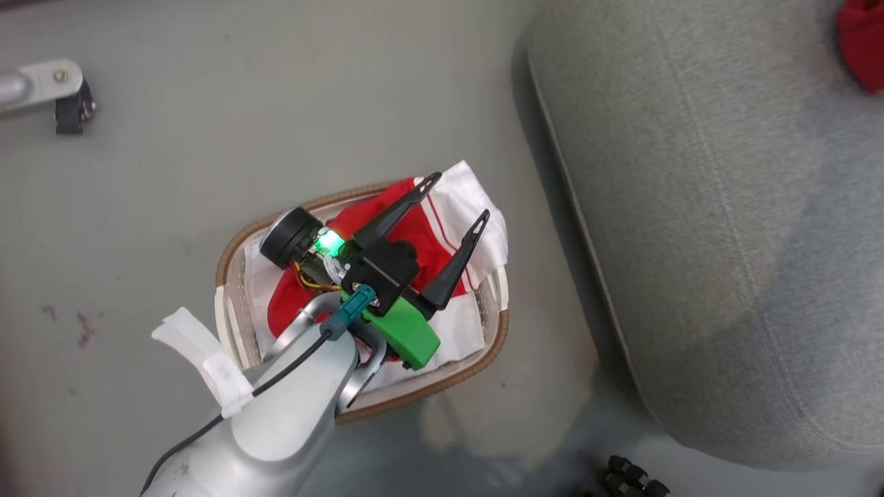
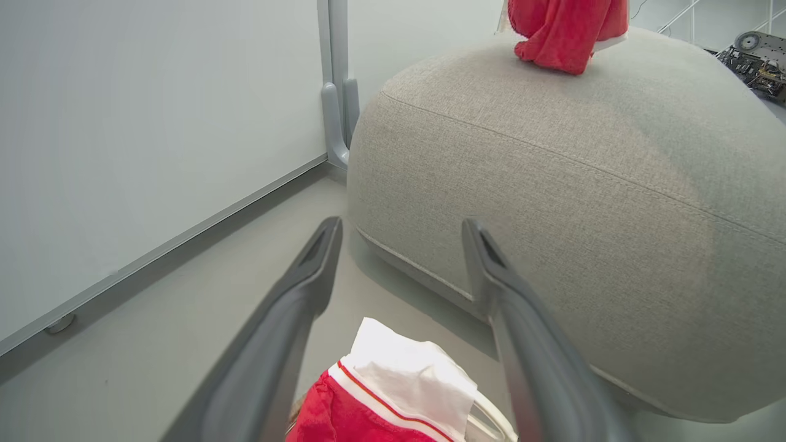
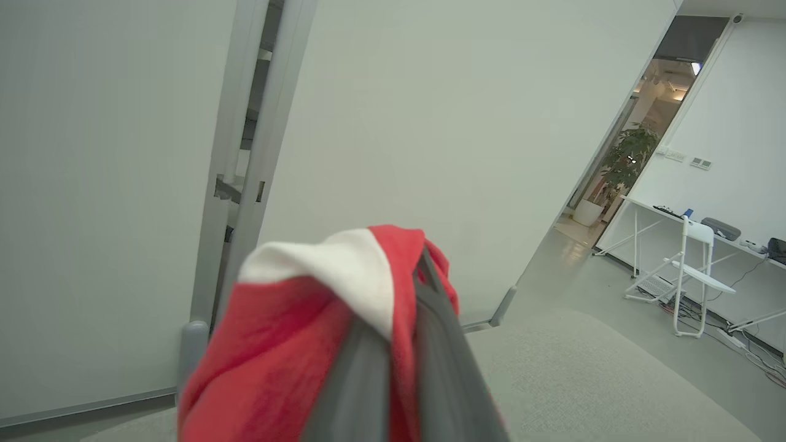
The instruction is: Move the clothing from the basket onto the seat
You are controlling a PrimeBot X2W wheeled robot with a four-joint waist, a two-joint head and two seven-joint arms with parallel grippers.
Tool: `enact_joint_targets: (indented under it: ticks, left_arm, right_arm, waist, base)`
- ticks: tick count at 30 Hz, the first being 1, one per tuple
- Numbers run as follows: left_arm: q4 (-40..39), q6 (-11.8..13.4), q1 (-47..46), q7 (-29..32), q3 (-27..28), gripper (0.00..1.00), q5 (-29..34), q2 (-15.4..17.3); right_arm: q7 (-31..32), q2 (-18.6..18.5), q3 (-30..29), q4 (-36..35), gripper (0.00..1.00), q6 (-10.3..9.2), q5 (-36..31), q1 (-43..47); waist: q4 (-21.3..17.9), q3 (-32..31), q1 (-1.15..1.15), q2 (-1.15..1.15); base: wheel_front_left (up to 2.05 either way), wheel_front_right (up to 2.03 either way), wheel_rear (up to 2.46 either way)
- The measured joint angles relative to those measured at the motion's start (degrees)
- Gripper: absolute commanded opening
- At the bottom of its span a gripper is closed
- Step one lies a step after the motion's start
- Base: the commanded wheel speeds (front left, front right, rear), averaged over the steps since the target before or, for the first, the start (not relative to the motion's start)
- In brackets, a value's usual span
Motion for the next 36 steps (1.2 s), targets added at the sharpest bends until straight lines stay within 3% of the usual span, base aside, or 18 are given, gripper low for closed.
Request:
enact_joint_targets:
  ticks: [4,14,15,16,17,18,20,29,36]
  left_arm:
    - [-0.7,0.0,-1.2,0.0,0.0,1.00,0.3,-0.3]
    - [-0.5,0.2,-1.4,0.0,-0.1,1.00,0.5,-0.2]
    - [-0.4,0.2,-1.4,0.0,-0.1,1.00,0.5,-0.1]
    - [-0.3,0.2,-1.4,0.0,-0.1,1.00,0.5,0.0]
    - [-0.2,0.2,-1.4,0.0,-0.1,1.00,0.5,0.1]
    - [-0.2,0.3,-1.4,0.0,-0.1,1.00,0.5,0.1]
    - [-0.2,0.3,-1.3,0.0,-0.1,1.00,0.5,0.1]
    - [-1.2,0.4,0.7,0.0,1.5,1.00,-0.9,-1.4]
    - [-1.8,0.4,3.3,0.0,4.0,1.00,-2.1,-2.7]
  right_arm:
    - [-0.3,0.7,-2.3,3.6,0.00,0.00,-2.2,-0.2]
    - [-0.3,6.5,-2.7,6.0,0.02,0.00,-4.0,6.8]
    - [-0.3,7.2,-2.3,6.0,0.09,0.00,-3.8,7.4]
    - [-0.3,7.6,-2.1,5.9,0.27,0.00,-3.7,7.8]
    - [-0.3,7.8,-1.9,5.9,0.33,0.00,-3.6,8.4]
    - [-0.3,7.8,-1.7,5.8,0.51,0.00,-3.4,9.0]
    - [-0.3,8.1,-1.1,5.5,1.00,0.00,-2.7,9.8]
    - [-0.3,9.1,4.3,1.3,1.00,0.00,0.9,16.3]
    - [-0.3,7.6,7.3,0.4,1.00,0.00,2.3,21.6]
  waist:
    - [1.5,3.2,0.00,0.00]
    - [3.6,7.6,0.00,0.00]
    - [3.5,7.7,0.00,0.00]
    - [3.4,7.7,0.00,0.00]
    - [3.3,7.6,0.00,0.00]
    - [3.2,7.5,0.00,0.00]
    - [2.9,7.2,0.00,0.00]
    - [2.3,4.2,0.00,0.00]
    - [2.8,-0.2,-0.01,0.00]
  base:
    - [0.00,0.00,0.00]
    - [0.00,0.00,0.00]
    - [0.00,0.00,0.00]
    - [0.00,0.00,0.00]
    - [0.00,0.00,0.00]
    - [0.00,0.00,0.00]
    - [0.00,0.00,0.00]
    - [0.00,0.00,0.00]
    - [0.00,0.00,0.00]
